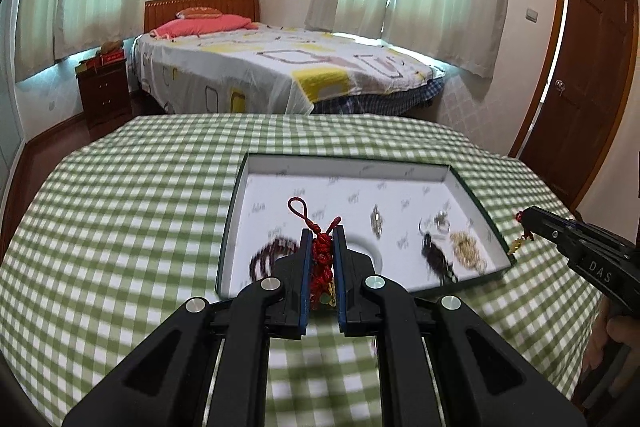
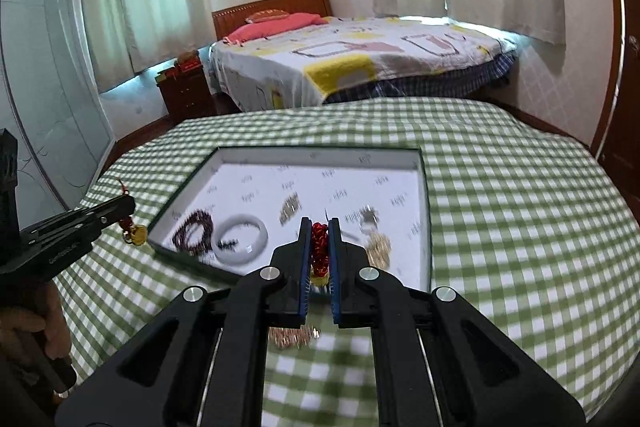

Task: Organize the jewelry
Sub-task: 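Carry the red tassel and red knot charm into the tray and open both tools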

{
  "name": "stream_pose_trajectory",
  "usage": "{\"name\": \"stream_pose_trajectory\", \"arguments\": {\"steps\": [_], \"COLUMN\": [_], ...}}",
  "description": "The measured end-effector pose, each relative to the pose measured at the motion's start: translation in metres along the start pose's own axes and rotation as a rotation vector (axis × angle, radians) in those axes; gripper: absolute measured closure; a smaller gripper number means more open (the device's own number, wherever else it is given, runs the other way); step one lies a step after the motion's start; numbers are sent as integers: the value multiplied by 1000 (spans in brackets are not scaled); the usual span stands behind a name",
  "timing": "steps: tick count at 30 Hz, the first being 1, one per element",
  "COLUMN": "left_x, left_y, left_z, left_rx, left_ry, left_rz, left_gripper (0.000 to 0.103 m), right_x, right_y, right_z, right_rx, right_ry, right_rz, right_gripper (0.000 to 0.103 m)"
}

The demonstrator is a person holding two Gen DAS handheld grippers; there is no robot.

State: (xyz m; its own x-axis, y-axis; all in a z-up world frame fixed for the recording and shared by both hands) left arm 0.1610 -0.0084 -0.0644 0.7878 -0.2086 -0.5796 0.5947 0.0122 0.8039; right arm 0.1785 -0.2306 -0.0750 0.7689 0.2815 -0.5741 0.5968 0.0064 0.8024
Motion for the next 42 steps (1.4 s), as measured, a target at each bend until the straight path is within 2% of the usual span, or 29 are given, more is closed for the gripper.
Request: {"name": "stream_pose_trajectory", "arguments": {"steps": [11,16,25,36,38,40,42], "left_x": [52,82,141,155,157,160,159], "left_y": [40,38,22,19,18,16,17], "left_z": [-1,-6,-16,-15,-14,-13,-12], "left_rx": [0,-4,-28,-30,-30,-28,-26], "left_ry": [-1,8,10,7,5,4,6], "left_rz": [15,-27,-175,-231,-242,-252,-255], "left_gripper": [92,92,92,91,90,90,80], "right_x": [47,83,140,161,162,162,160], "right_y": [39,37,20,10,10,10,10], "right_z": [-8,-4,4,5,6,7,6], "right_rx": [-31,-18,0,1,1,5,4], "right_ry": [25,23,10,-8,-9,-9,-7], "right_rz": [32,-19,-155,-216,-220,-216,-210], "right_gripper": [94,94,94,92,81,76,73]}}
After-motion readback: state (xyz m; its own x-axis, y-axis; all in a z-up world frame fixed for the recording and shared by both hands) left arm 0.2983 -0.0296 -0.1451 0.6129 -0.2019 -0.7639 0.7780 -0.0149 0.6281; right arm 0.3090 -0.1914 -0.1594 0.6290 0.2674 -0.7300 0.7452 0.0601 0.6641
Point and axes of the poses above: each gripper's, at about its wrist camera, not at the fingertips, and x roughly the way its jaws point, z to its right, y to its top, the point moved 1 cm from there along x, roughly the way its jaws point
